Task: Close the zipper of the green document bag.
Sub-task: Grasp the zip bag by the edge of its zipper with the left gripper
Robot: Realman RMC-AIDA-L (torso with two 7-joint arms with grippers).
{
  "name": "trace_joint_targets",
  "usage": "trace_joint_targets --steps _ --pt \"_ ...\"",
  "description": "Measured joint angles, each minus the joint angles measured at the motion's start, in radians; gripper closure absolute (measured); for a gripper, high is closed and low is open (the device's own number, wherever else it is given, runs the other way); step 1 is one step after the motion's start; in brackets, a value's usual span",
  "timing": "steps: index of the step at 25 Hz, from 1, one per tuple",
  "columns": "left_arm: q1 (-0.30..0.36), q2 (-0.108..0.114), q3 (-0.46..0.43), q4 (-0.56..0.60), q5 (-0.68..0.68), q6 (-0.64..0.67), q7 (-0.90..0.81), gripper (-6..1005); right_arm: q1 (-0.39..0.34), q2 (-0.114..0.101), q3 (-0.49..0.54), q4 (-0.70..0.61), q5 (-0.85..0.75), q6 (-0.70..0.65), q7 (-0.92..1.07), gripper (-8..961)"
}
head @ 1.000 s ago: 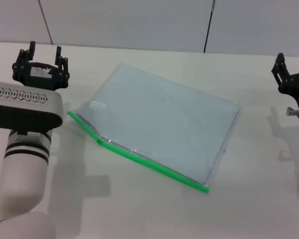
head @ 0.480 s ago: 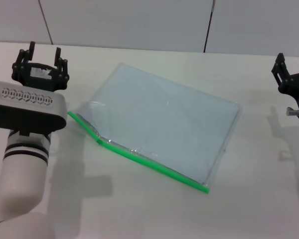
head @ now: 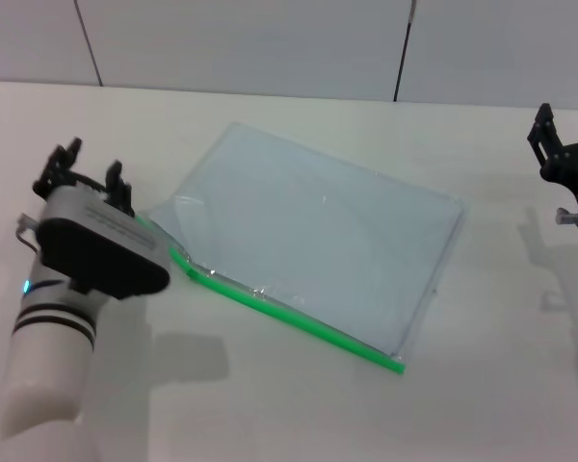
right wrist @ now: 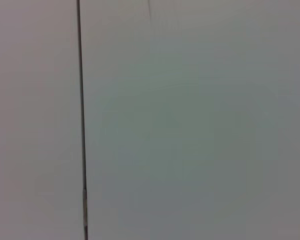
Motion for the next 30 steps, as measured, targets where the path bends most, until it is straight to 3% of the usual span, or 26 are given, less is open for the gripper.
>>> trace_joint_targets --steps 5,13,30 --pt "0.007 0.000 0.038 0.020 -0.062 0.007 0.152 475 -0.002 0.000 0.001 0.000 0.000 0.000 0.000 200" --pt "0.023 0.000 0.040 0.048 -0.058 -0.081 0.173 476 -0.004 0.000 0.001 0.005 0.000 0.000 0.000 199" --pt "0.000 -0.003 0.041 0.088 -0.175 -0.067 0.513 533 -0.003 0.000 0.004 0.002 0.000 0.000 0.000 199"
